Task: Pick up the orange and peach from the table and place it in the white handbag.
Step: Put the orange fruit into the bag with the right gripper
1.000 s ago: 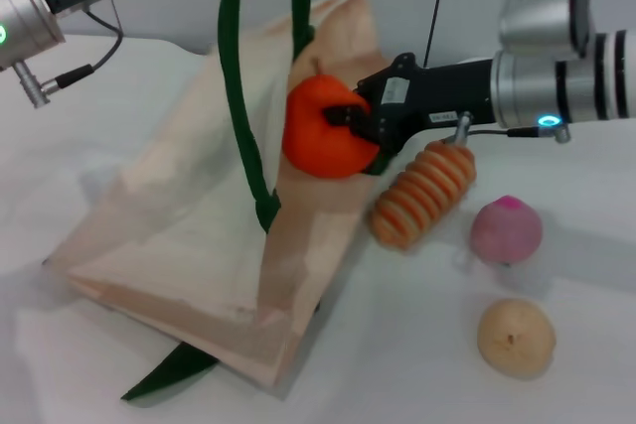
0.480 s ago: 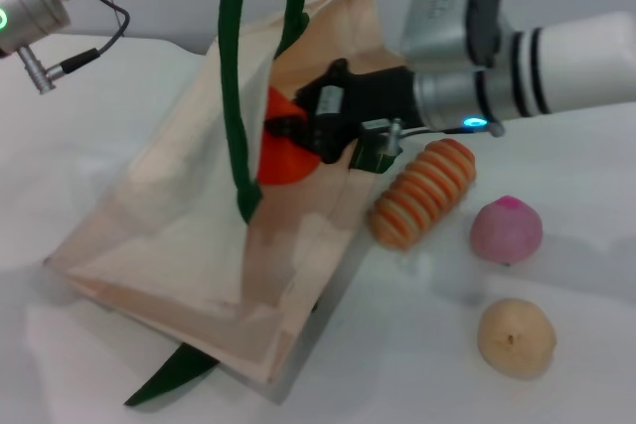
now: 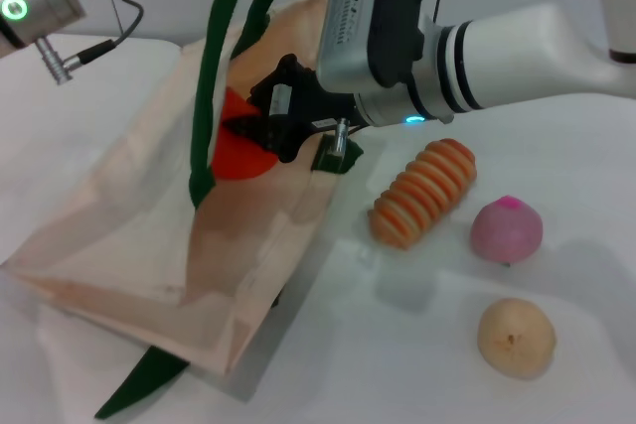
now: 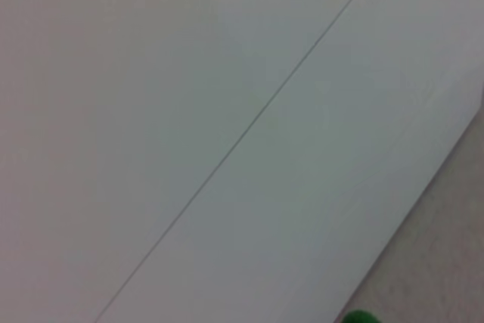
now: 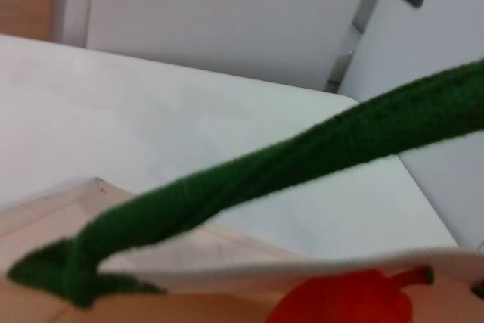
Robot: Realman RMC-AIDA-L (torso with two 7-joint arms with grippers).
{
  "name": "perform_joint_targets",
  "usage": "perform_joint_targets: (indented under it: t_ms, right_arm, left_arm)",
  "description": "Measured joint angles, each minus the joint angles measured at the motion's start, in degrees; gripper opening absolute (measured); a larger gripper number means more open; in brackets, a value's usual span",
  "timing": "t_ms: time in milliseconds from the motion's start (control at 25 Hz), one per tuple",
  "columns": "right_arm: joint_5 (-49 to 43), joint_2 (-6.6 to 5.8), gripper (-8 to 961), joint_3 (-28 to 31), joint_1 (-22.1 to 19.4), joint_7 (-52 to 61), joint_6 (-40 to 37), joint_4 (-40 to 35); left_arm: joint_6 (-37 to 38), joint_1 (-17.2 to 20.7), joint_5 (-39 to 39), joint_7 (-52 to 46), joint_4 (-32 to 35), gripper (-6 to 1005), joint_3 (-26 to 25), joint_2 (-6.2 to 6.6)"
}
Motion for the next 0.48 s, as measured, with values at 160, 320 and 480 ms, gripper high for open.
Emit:
perform_joint_targets:
  t_ms: [160,320,480]
  right_arm:
    - [0.08,0.15,58,0.71,0.26,-2.15,2.61,1.03]
    - [0.1,0.18,59,2.18,0.44,-4.74,5.24,2.16]
    - [0.11,0.17,59,5.8,0.61,-9.68,7.8,4.02]
  left_arm:
    - [-0.14,-1.07,0.0,0.03,-0.6,129,-0.24,-0.12]
    - [-0.29,-1.64,-0.49,0.05,-0.69,129,-0.17,-0.31]
    - [0.06,-1.59,-0.74,0.08,-0.9,129,-0.29,-0.33]
